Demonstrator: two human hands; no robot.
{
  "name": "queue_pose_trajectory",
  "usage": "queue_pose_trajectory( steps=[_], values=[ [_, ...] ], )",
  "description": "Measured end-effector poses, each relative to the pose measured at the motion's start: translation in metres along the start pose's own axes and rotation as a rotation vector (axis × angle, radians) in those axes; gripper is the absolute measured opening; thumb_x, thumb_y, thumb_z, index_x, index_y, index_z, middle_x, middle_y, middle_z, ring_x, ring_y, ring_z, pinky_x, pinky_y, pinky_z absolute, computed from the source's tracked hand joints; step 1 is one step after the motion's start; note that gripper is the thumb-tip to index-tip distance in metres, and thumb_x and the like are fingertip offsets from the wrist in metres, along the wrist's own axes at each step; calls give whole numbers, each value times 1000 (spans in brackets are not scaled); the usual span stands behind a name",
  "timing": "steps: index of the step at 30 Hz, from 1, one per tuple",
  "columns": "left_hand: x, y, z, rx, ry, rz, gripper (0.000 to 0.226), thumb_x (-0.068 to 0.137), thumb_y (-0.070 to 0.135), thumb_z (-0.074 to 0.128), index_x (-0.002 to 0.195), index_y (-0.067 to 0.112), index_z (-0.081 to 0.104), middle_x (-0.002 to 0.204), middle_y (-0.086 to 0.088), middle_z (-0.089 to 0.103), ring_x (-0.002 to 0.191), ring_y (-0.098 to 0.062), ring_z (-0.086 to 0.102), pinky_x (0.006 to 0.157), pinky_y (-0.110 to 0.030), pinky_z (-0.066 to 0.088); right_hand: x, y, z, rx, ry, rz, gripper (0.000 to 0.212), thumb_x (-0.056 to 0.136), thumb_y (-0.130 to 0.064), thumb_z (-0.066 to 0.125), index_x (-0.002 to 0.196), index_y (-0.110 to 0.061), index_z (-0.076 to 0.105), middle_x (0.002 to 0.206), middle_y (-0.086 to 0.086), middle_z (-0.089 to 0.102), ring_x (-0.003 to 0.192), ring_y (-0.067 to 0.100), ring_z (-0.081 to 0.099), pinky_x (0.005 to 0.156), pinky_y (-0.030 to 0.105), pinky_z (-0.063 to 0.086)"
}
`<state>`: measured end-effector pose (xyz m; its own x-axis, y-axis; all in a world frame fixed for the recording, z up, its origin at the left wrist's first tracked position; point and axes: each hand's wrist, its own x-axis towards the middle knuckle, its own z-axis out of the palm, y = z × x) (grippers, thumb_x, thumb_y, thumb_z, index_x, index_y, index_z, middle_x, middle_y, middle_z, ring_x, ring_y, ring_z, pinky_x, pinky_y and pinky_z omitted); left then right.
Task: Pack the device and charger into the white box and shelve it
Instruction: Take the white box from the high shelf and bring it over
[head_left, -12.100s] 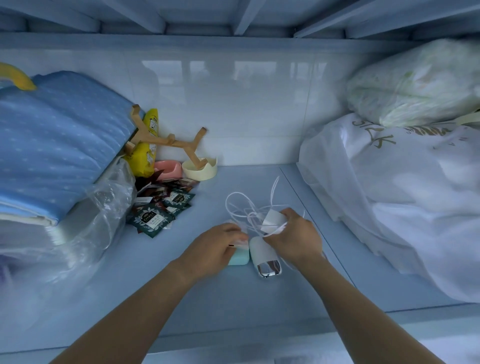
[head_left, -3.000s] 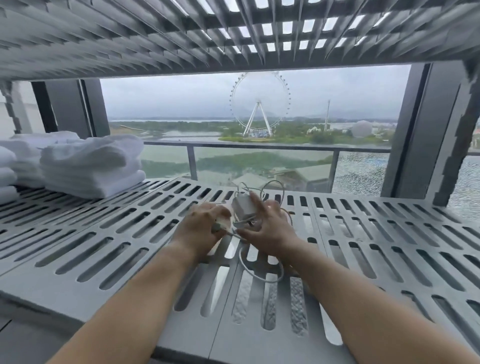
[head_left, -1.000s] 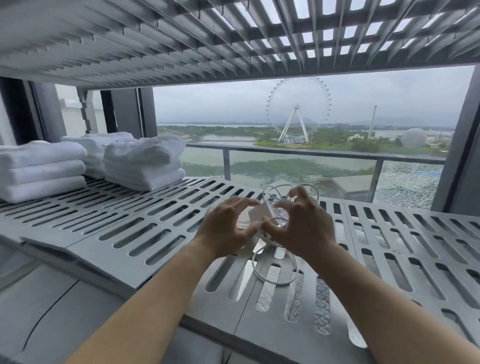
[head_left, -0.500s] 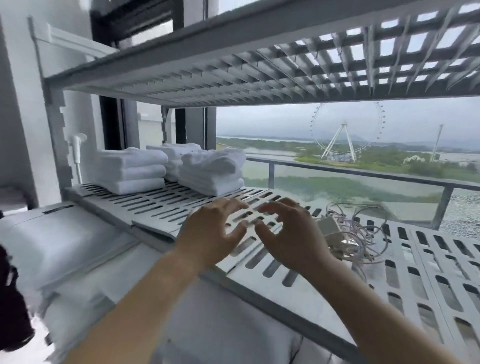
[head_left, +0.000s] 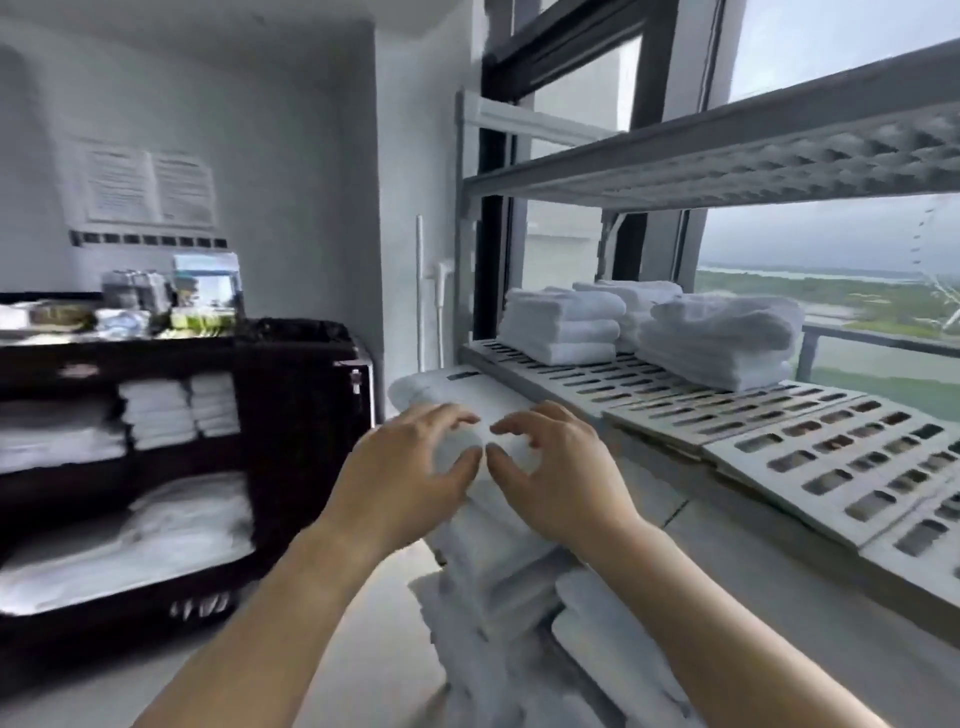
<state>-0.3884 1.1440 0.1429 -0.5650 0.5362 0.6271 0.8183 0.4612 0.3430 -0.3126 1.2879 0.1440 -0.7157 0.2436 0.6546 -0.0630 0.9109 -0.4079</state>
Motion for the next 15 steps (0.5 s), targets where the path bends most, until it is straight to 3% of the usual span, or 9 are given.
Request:
queue_pose_trajectory(
  steps=[3, 10, 15],
  values=[
    [-36, -57, -49, 72, 47, -111, 27, 85, 43, 53, 112, 39, 55, 110, 20, 59, 97, -2, 54, 69, -12, 36, 4, -56, 59, 104, -43, -80, 25, 81, -44, 55, 102, -32, 64, 105, -12, 59, 89, 8, 56, 72, 26, 46],
    [-129, -167, -163, 284, 134, -361, 29, 84, 44, 52, 112, 40, 55, 111, 21, 58, 102, 0, 53, 76, -17, 39, 6, -197, 187, 376, -181, -285, 19, 84, -36, 56, 99, -30, 66, 97, -18, 57, 73, -4, 49, 63, 13, 41],
    [-190, -219, -240, 423, 235, -514, 30, 84, 41, 52, 113, 37, 56, 108, 19, 59, 101, -3, 55, 82, -25, 48, 4, -303, 252, 559, -300, -445, 20, 85, -35, 56, 100, -26, 66, 99, -14, 58, 81, 0, 50, 67, 19, 45]
  ],
)
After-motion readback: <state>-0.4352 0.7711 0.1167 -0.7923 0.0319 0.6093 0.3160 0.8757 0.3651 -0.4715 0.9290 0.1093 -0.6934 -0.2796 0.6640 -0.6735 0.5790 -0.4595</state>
